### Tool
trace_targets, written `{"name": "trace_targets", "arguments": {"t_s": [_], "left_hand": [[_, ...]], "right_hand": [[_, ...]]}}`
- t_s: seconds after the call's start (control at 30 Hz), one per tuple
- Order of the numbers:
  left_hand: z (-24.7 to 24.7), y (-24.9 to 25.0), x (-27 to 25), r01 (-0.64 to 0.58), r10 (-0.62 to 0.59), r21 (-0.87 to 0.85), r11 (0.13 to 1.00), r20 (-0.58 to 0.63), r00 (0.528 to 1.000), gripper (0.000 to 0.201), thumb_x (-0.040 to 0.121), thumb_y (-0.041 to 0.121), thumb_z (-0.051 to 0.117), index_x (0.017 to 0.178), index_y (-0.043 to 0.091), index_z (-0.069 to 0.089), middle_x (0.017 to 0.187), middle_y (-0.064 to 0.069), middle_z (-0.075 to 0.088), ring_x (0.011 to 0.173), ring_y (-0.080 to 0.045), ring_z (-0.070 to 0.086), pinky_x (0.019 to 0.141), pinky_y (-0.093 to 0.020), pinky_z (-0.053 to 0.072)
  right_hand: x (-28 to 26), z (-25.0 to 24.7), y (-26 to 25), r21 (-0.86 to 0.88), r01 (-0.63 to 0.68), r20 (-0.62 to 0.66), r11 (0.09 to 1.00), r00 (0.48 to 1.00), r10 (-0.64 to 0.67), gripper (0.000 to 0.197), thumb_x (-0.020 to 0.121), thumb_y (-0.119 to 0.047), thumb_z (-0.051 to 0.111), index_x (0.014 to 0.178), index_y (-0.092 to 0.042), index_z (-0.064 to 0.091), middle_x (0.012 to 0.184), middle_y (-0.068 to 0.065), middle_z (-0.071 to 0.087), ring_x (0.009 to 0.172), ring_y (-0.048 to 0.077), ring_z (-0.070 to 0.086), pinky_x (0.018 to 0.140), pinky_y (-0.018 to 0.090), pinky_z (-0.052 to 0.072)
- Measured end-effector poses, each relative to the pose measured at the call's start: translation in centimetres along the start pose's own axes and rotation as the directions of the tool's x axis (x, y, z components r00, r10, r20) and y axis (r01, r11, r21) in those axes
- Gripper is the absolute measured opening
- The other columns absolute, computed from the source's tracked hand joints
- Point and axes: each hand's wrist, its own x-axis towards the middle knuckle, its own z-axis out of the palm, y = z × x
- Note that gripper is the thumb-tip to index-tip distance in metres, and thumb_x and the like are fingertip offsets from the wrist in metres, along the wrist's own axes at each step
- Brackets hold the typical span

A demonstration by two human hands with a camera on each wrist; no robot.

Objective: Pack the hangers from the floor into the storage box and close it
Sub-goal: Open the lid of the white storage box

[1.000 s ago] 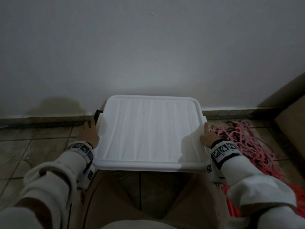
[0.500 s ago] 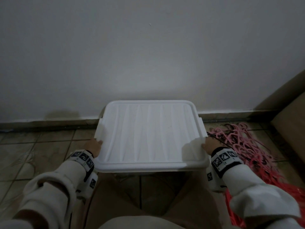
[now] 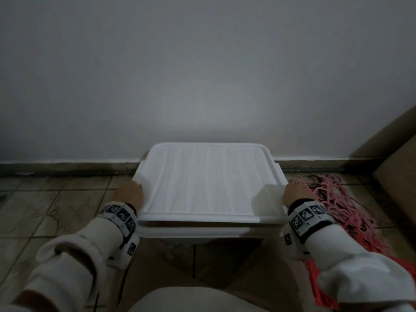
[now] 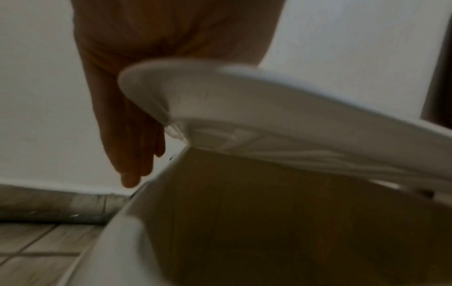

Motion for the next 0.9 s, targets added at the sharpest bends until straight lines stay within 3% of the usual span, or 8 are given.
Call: {"name": "trace_targets", "arguments": {"t_s": [0.17,0.3,0.4,0.5,0.6,0.67,0.77,0.9], "left_hand": [[-4.9,1.7,1.4,-0.008,0.005,-0.115,0.993,-0.030,1.000,0.038,0.097,0.020,0.041,0.117,-0.010,0.054,0.119,-0.028,0.056,0.111,-0.039,0.053,0.090,-0.037,0.042],[-7.9,2.7,2.4,-0.019,0.018,-0.371,0.929,-0.004,1.000,0.039,0.100,0.014,0.035,0.138,0.004,0.036,0.144,-0.016,0.039,0.127,-0.028,0.044,0.096,-0.028,0.036],[-9.3,3.8,2.3,0.001,-0.009,-0.715,0.699,-0.007,1.000,0.039,0.088,0.009,0.050,0.125,-0.004,0.048,0.128,-0.025,0.051,0.103,-0.036,0.059,0.081,-0.039,0.052],[-10.4,4.8,1.1,0.002,0.049,-0.882,0.472,0.028,0.998,0.011,0.088,0.012,0.050,0.091,0.004,0.057,0.090,-0.019,0.059,0.056,-0.019,0.065,0.057,-0.026,0.056],[-11.1,6.1,0.9,-0.105,0.128,-0.929,0.354,-0.063,0.990,0.019,0.091,0.030,0.052,0.094,0.011,0.050,0.086,-0.013,0.058,0.063,-0.018,0.065,0.061,-0.027,0.052],[-11.1,7.1,1.2,-0.189,0.176,-0.915,0.356,-0.133,0.975,0.036,0.089,0.042,0.055,0.107,0.012,0.045,0.097,-0.011,0.058,0.077,-0.020,0.061,0.067,-0.030,0.049],[-10.7,8.1,2.1,-0.288,0.189,-0.823,0.490,-0.222,0.957,0.050,0.083,0.053,0.056,0.115,0.018,0.040,0.099,-0.006,0.060,0.090,-0.023,0.062,0.082,-0.037,0.049],[-10.9,9.5,4.1,-0.274,0.142,-0.676,0.684,-0.244,0.959,0.076,0.072,0.076,0.046,0.121,0.018,0.042,0.109,-0.011,0.063,0.102,-0.030,0.059,0.093,-0.042,0.046]], "right_hand": [[0.5,-4.7,1.3,0.280,0.030,-0.122,0.959,0.992,0.005,0.030,0.092,-0.012,0.042,0.120,-0.001,0.049,0.121,0.021,0.056,0.110,0.032,0.055,0.087,0.035,0.044],[0.1,-8.5,1.0,0.516,0.108,-0.227,0.850,0.974,0.014,0.030,0.092,-0.009,0.048,0.116,0.007,0.054,0.123,0.028,0.055,0.114,0.037,0.051,0.091,0.034,0.040],[-0.1,-10.3,0.5,0.665,0.194,-0.313,0.721,0.949,0.033,0.027,0.091,-0.012,0.050,0.106,0.007,0.062,0.106,0.020,0.062,0.101,0.032,0.057,0.087,0.032,0.041],[0.1,-11.0,-0.2,0.866,0.330,-0.381,0.376,0.922,0.067,0.022,0.089,-0.018,0.054,0.092,0.001,0.063,0.093,0.020,0.062,0.083,0.034,0.061,0.088,0.045,0.051],[0.3,-11.7,-1.3,0.857,0.448,-0.474,0.254,0.879,0.049,0.027,0.090,-0.032,0.054,0.093,-0.005,0.059,0.095,0.017,0.061,0.089,0.033,0.061,0.089,0.047,0.051],[1.0,-12.0,-2.2,0.829,0.501,-0.517,0.248,0.856,0.001,0.036,0.087,-0.041,0.057,0.101,-0.008,0.052,0.108,0.016,0.054,0.096,0.028,0.056,0.090,0.044,0.049],[2.6,-12.3,-3.3,0.733,0.546,-0.573,0.406,0.817,-0.065,0.039,0.088,-0.028,0.060,0.115,-0.004,0.044,0.119,0.016,0.038,0.101,0.027,0.049,0.090,0.034,0.044],[5.4,-13.0,-4.7,0.656,0.538,-0.619,0.530,0.785,-0.031,0.030,0.091,-0.017,0.055,0.115,0.000,0.049,0.123,0.024,0.035,0.107,0.038,0.048,0.099,0.038,0.042]]}}
